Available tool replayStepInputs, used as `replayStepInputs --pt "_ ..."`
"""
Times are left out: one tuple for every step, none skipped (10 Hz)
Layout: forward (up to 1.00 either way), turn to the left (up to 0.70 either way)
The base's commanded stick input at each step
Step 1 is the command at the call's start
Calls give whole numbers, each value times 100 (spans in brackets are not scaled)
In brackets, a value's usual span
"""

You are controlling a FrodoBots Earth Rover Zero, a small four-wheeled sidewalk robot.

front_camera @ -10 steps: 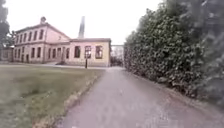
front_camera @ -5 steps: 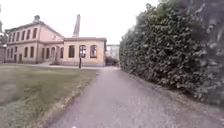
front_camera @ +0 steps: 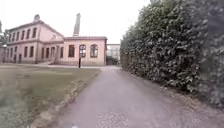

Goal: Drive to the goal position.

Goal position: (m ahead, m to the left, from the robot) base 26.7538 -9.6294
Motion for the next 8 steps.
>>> replayStepInputs --pt "85 1" --pt "85 1" --pt "85 1" --pt "85 1" --pt "85 1" --pt "85 1" --pt "85 1" --pt "85 1"
